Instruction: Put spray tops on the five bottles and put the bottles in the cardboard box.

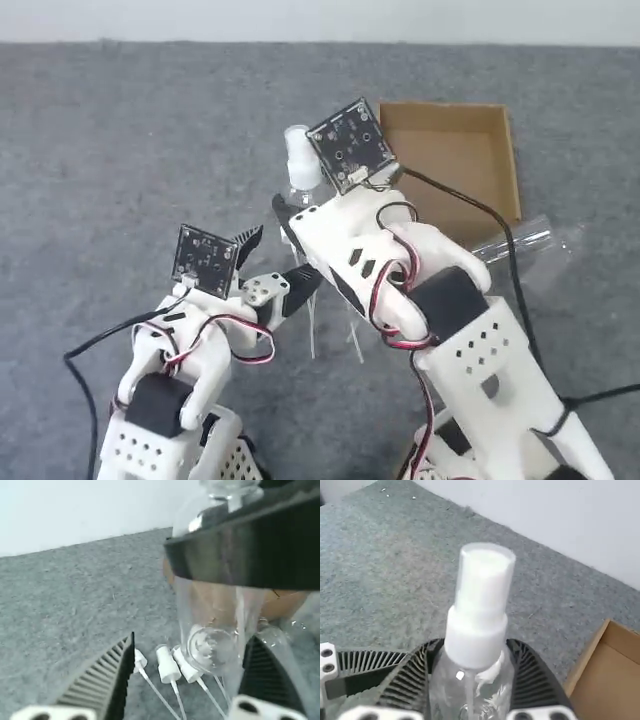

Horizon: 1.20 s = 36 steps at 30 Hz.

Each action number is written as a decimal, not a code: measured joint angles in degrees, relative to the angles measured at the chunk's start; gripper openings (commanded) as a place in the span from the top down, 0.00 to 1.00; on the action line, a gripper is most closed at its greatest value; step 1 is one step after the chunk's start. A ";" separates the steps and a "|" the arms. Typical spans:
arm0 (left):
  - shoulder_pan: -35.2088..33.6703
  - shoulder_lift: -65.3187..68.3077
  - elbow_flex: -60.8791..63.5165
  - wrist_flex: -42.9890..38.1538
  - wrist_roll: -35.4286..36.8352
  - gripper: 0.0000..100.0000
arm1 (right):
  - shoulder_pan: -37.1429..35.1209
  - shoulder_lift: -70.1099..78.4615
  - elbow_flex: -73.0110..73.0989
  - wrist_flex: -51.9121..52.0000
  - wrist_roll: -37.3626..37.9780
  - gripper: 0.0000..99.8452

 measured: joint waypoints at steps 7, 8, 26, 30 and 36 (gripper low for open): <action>-0.18 0.00 0.35 0.00 0.00 0.69 | 12.92 0.44 0.00 -8.09 2.37 0.99; -0.26 0.00 0.88 0.00 0.00 0.71 | 15.12 1.41 0.00 -9.76 2.73 0.99; -0.26 -0.26 5.27 -3.60 0.00 0.99 | 26.37 43.96 -3.60 -48.70 3.34 0.99; -0.26 -0.26 5.27 -3.78 0.00 0.99 | 28.31 51.08 -9.76 -49.32 3.34 0.99; -0.26 -0.26 5.27 -3.78 0.00 0.99 | 30.51 57.67 -15.65 -49.32 3.34 0.99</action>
